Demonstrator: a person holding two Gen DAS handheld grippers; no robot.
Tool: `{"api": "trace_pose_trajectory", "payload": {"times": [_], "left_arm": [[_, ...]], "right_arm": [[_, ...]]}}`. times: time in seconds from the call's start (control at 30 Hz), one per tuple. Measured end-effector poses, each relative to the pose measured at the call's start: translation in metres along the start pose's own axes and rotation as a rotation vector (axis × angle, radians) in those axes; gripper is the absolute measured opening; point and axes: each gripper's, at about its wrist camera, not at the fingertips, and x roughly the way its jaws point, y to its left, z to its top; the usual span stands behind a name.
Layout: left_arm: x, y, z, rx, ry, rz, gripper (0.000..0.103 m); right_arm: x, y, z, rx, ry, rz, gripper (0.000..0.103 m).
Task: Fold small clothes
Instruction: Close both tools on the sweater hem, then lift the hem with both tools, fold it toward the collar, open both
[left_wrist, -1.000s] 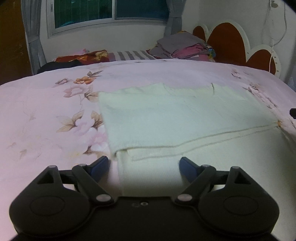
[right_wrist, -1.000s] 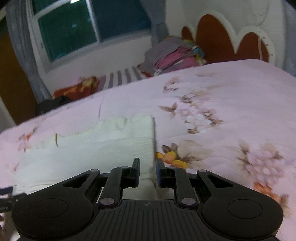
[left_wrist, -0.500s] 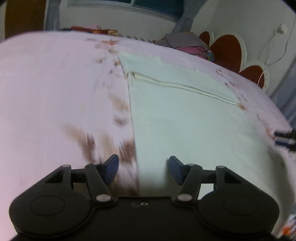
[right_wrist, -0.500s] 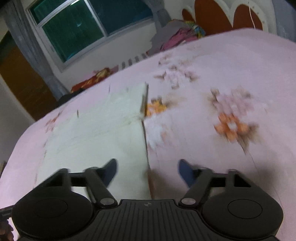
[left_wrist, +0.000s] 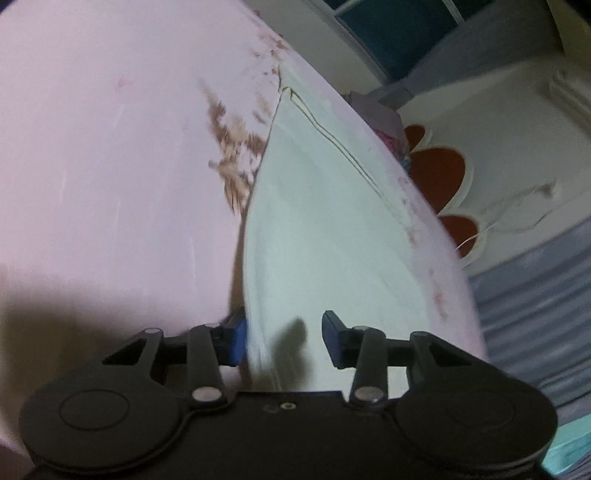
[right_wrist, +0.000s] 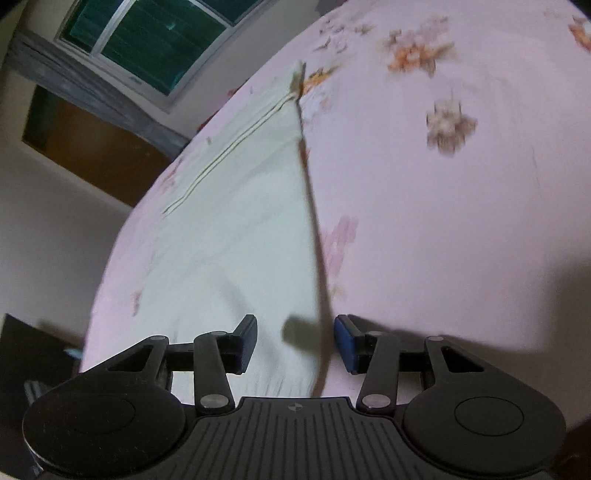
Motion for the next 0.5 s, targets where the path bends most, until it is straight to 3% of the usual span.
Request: {"api": "trace_pose_trajectory", "payload": {"times": [0.07, 0.1, 0.17, 0.23, 0.27, 0.3, 0.33, 0.4, 0.43, 0.5], "left_arm": [[0.003, 0.001, -0.004, -0.016, 0.003, -0.021, 0.04], [0.006, 0.001, -0.004, -0.011, 0.002, -0.017, 0.04], [0.013, -0.002, -0.002, -0.007, -0.003, -0.016, 0.039], [0.019, -0.004, -0.001, 0.0, -0.006, -0.012, 0.03], [0.021, -0.005, -0.005, 0.012, -0.007, 0.004, 0.018], [0.022, -0.006, -0.007, 0.022, -0.01, 0.023, 0.003], [0.019, -0.007, -0.009, 0.024, -0.029, 0.028, 0.004], [0.001, -0.011, -0.016, 0.037, -0.125, -0.086, 0.004], [-0.008, -0.013, -0.02, 0.043, -0.176, -0.107, 0.004], [-0.005, -0.004, -0.021, 0.013, -0.155, -0.066, 0.004]], "right_arm": [[-0.002, 0.0, -0.008, 0.021, 0.023, 0.041, 0.042], [-0.001, -0.001, -0.01, 0.024, 0.032, 0.051, 0.031], [0.003, -0.002, -0.012, 0.039, 0.042, 0.066, 0.028], [0.005, -0.006, -0.01, 0.079, 0.032, 0.083, 0.023], [0.005, -0.008, -0.01, 0.101, 0.03, 0.097, 0.021], [0.007, -0.011, -0.008, 0.116, 0.029, 0.11, 0.004], [0.007, -0.01, -0.008, 0.109, 0.031, 0.114, 0.002], [-0.007, -0.001, -0.007, 0.053, -0.008, 0.164, 0.002], [-0.016, 0.002, -0.009, 0.028, -0.028, 0.193, 0.002], [-0.023, 0.005, -0.008, -0.013, -0.039, 0.147, 0.002]]}}
